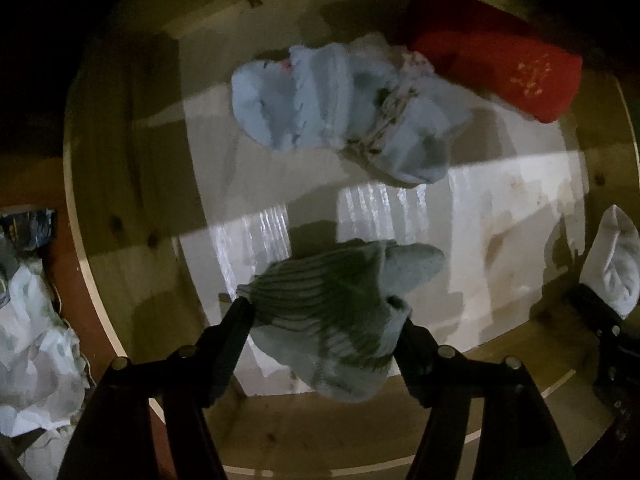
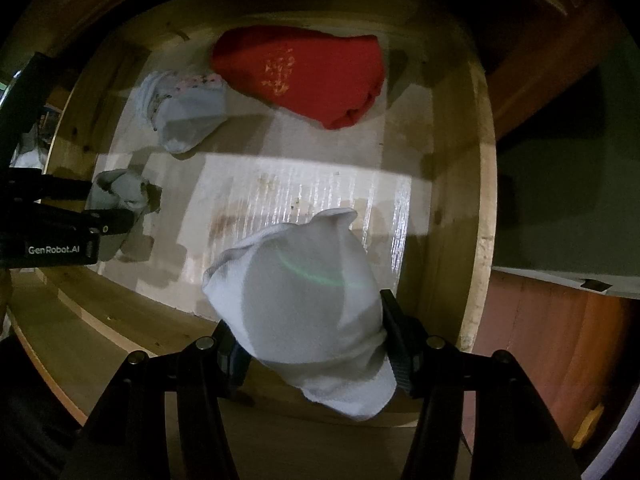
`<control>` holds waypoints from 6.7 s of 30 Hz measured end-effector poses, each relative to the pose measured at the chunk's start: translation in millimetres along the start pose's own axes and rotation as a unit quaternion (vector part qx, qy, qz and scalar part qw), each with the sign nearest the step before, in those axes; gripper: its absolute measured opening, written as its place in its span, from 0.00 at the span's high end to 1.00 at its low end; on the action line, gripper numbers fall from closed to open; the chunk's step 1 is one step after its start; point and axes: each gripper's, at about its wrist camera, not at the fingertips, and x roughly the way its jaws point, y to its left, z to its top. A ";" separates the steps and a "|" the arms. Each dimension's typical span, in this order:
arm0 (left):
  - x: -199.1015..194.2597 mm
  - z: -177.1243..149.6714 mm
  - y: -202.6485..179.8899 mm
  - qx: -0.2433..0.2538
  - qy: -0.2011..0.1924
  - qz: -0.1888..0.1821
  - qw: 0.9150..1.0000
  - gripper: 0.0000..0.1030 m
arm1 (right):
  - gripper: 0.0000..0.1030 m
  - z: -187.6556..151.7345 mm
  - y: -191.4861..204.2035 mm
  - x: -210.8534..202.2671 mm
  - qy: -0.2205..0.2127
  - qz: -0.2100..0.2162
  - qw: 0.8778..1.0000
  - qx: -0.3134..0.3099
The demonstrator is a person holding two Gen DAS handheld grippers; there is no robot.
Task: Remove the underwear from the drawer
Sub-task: 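Lift the grey ribbed sock out of the drawer with the left tool, then carry the grey sock with the left tool over the white box, then lower the grey sock into the box and open the left tool, then move the open left tool back down toward the drawer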
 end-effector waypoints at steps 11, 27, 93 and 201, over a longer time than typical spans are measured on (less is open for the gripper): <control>12.3 -14.9 -5.7 -0.042 -0.017 0.019 0.999 0.56 | 0.47 -4.6 11.1 2.2 -0.005 -0.023 1.000 -0.005; -42.4 -56.1 17.3 -0.078 -0.065 -0.021 0.995 0.71 | 0.48 -9.1 16.1 0.6 -0.009 -0.033 0.999 -0.007; -386.4 27.9 86.7 -0.120 -0.363 0.040 0.923 0.70 | 0.48 -11.3 16.2 -1.9 -0.028 -0.025 0.999 -0.002; -173.9 -147.9 156.5 -0.299 -0.316 0.056 0.899 0.36 | 0.50 -1.7 47.6 -191.1 -0.166 -0.049 0.985 -0.023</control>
